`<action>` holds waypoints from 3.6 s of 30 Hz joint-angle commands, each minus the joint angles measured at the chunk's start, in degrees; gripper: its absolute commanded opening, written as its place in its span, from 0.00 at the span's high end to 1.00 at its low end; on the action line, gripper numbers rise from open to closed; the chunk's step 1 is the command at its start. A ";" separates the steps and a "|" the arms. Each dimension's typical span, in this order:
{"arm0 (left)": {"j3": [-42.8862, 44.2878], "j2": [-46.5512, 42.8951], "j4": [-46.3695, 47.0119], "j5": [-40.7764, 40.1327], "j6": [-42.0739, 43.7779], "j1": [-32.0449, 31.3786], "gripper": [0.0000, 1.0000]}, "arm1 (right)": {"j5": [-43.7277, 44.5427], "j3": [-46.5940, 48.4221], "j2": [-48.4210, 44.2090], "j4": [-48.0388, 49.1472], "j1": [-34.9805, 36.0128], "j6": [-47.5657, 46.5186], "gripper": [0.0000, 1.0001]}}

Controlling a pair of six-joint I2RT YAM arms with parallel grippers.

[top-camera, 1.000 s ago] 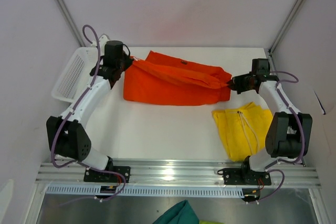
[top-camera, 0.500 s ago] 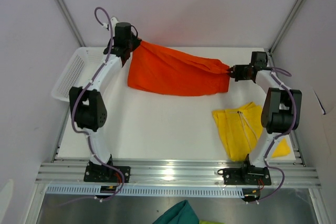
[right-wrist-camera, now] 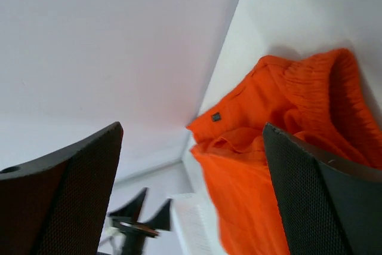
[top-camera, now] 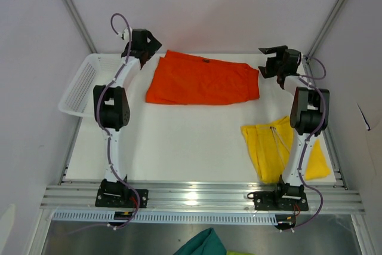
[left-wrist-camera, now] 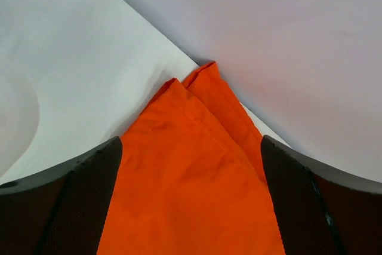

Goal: Fold and stack the shorts
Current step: Fold the shorts

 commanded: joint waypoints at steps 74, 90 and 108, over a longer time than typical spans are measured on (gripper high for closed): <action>-52.38 -37.93 17.62 19.21 36.70 -34.81 0.07 | 3.95 -25.31 -29.76 -33.12 17.43 -58.70 0.20; -35.40 -22.63 8.67 22.73 60.28 -35.95 0.07 | -2.03 -31.45 -22.37 -22.14 14.26 -56.42 0.34; -26.62 -11.82 0.40 26.60 67.41 -38.68 0.32 | -1.07 -33.56 -22.72 -19.49 14.70 -55.62 0.44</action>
